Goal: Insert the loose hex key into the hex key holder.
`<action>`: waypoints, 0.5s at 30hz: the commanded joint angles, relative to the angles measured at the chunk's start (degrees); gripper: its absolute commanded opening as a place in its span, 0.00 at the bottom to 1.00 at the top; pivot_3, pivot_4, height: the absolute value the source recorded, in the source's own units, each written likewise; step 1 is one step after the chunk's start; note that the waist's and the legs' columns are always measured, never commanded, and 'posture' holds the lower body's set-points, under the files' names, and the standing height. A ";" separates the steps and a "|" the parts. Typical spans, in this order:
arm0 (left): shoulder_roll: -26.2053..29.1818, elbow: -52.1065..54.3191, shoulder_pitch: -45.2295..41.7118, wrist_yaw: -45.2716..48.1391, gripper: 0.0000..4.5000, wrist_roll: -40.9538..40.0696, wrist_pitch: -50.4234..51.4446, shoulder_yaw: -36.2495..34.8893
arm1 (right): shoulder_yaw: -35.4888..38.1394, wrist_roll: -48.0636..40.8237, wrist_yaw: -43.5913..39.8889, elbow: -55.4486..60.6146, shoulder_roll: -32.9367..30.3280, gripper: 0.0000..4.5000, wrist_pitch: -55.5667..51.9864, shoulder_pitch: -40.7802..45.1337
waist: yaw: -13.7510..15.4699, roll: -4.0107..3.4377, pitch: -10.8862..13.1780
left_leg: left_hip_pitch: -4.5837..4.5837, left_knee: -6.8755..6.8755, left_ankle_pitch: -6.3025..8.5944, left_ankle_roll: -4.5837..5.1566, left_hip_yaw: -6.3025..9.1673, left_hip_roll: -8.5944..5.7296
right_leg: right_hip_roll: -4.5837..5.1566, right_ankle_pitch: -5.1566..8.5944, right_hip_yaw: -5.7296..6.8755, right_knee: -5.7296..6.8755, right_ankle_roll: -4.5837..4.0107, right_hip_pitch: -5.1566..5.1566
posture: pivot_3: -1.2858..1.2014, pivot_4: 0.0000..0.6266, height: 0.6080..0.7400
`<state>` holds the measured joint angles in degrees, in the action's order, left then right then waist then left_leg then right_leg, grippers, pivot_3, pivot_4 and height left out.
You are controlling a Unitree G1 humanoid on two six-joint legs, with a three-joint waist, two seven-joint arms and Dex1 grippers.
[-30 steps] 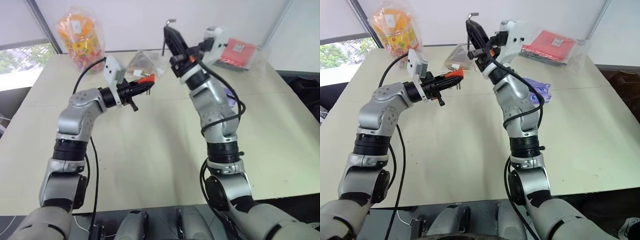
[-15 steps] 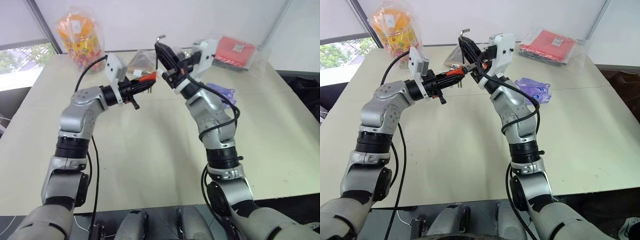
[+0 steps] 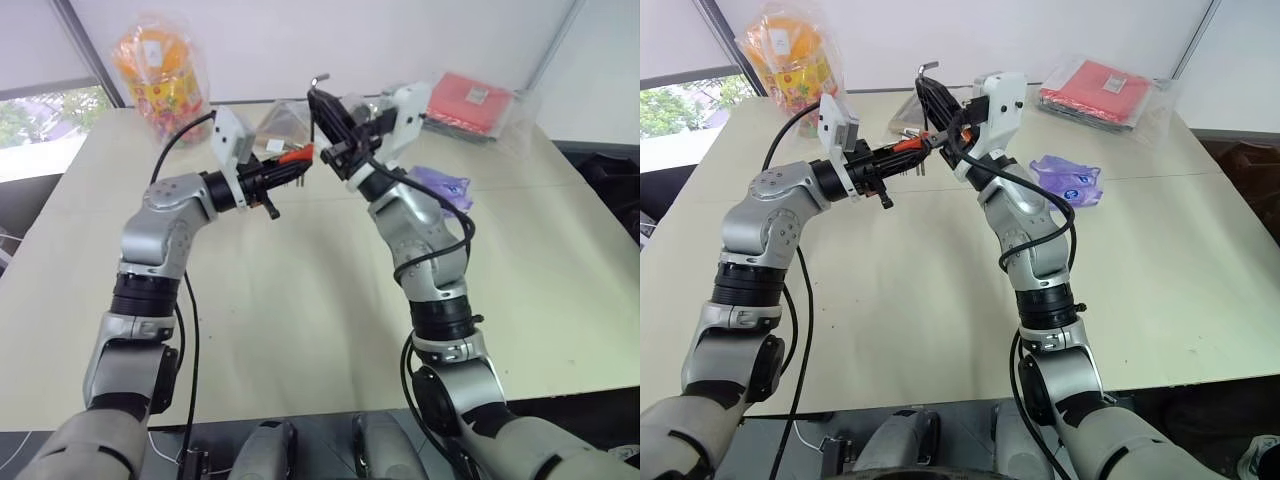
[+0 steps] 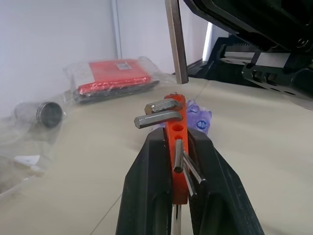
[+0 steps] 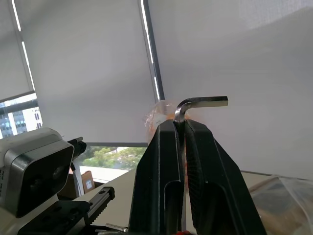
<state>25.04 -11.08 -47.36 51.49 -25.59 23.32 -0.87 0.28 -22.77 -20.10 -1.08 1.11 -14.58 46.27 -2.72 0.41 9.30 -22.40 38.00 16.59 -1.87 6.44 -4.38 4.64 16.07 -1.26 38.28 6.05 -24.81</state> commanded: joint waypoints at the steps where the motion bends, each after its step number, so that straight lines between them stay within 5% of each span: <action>1: 0.44 2.38 -1.38 0.26 0.00 -0.51 -0.26 -1.13 | -0.23 -0.05 -0.10 1.54 0.64 0.02 1.28 0.51 | 0.00 0.00 0.00 | 0.00 0.00 0.00 0.00 0.00 0.00 | 0.00 0.00 0.00 0.00 0.00 0.00 | 0.52 0.24 1.00; 15: -0.31 3.67 -1.24 -0.25 0.00 -0.76 0.55 -1.01 | -0.80 0.56 -0.40 0.79 0.47 0.02 1.61 0.18 | 0.00 0.00 0.00 | 0.00 0.00 0.00 0.00 0.00 0.00 | 0.00 0.00 0.00 0.00 0.00 0.00 | 0.52 0.24 1.00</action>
<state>24.64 -9.95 -47.36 51.33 -25.62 23.89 -0.87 -0.34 -22.28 -20.29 -1.43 1.22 -14.18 46.11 -2.72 0.41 9.30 -22.39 38.00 16.59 -1.87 6.44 -4.38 4.63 16.07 -1.26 38.28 6.05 -24.81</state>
